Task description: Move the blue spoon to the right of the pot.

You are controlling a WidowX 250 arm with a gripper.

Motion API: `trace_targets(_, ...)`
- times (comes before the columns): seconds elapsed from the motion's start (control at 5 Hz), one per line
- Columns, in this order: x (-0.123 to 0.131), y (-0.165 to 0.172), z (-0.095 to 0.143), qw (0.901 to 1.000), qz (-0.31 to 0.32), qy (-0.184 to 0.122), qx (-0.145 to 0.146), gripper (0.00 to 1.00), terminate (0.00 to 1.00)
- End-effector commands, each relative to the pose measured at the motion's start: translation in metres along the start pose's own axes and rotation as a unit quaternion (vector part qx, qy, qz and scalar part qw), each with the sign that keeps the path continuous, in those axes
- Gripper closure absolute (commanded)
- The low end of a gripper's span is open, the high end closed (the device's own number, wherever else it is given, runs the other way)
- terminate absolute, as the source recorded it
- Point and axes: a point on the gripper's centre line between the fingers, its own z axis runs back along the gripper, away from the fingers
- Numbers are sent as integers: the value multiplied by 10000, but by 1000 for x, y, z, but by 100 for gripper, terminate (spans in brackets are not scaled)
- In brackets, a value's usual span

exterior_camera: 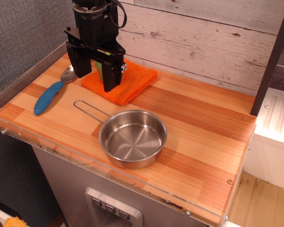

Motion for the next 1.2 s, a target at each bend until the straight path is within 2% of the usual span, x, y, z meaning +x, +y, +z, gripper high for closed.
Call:
trace_targets(0.0,0,0,0,10000,0,0,0,0,0)
trace_targets(0.6,-32,78,-18,9937,1071,192,256,0,0)
trace_targets(1.0,-27,94,-33,9882,1414,284,514,0,0)
